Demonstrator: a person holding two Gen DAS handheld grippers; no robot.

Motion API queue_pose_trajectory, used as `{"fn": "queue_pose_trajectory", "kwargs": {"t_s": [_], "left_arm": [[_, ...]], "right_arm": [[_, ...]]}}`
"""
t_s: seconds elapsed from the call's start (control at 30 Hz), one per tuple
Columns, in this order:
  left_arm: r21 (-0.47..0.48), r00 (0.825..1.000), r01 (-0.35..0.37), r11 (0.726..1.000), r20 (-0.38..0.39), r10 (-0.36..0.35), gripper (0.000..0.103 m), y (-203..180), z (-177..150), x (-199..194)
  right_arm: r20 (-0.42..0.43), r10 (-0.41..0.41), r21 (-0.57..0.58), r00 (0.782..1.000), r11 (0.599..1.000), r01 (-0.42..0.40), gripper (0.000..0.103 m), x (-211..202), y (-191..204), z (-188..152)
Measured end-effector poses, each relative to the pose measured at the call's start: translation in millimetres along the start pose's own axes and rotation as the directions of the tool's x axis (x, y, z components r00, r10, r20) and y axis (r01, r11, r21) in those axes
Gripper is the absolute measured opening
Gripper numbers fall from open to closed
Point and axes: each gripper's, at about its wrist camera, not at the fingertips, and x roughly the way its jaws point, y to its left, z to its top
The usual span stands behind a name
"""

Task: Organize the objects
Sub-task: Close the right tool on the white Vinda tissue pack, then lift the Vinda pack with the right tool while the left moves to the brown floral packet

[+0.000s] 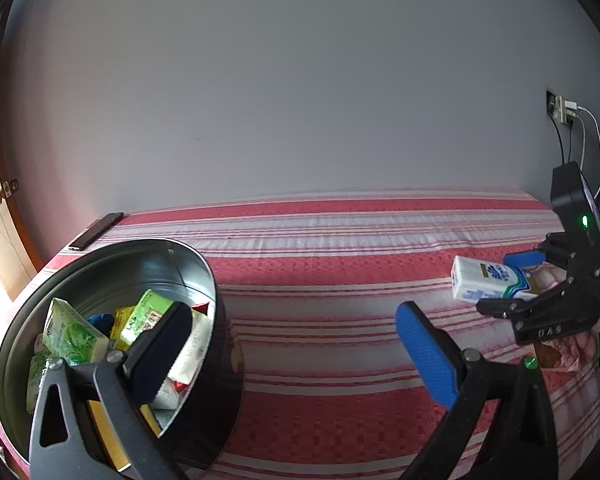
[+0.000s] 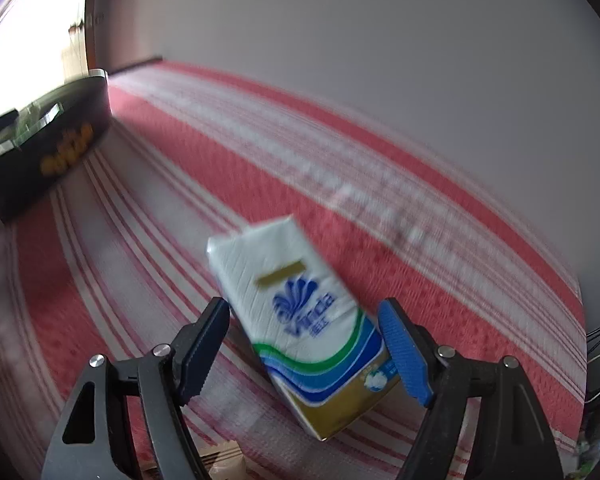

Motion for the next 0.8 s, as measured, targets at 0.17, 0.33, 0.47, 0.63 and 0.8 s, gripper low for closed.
{"fn": "queue_pose_trajectory", "kwargs": {"t_s": [0.17, 0.33, 0.47, 0.63, 0.8], "left_arm": [[0.015, 1.0, 0.007, 1.0, -0.005, -0.007, 0.103, -7, -1, 1], [0.031, 1.0, 0.015, 0.999, -0.006, -0.015, 0.103, -16, -1, 1], [0.062, 1.0, 0.031, 0.998, -0.004, -0.031, 0.103, -32, 1, -1], [0.102, 0.997, 0.076, 0.992, -0.009, -0.075, 0.103, -60, 2, -4], [0.129, 0.988, 0.151, 0.98, -0.055, -0.145, 0.103, -94, -1, -3]], "right_arm": [[0.044, 0.039, 0.074, 0.998, 0.996, -0.042, 0.061, -10, -11, -6], [0.098, -0.026, 0.156, 0.995, 0.988, 0.011, 0.058, -23, -9, -14], [0.186, -0.113, 0.291, 0.976, 0.955, 0.055, 0.058, -47, -16, -22], [0.246, -0.284, 0.443, 0.927, 0.883, 0.153, 0.058, -72, -30, -40], [0.215, -0.436, 0.577, 0.874, 0.779, 0.246, 0.058, -93, -47, -63]]}}
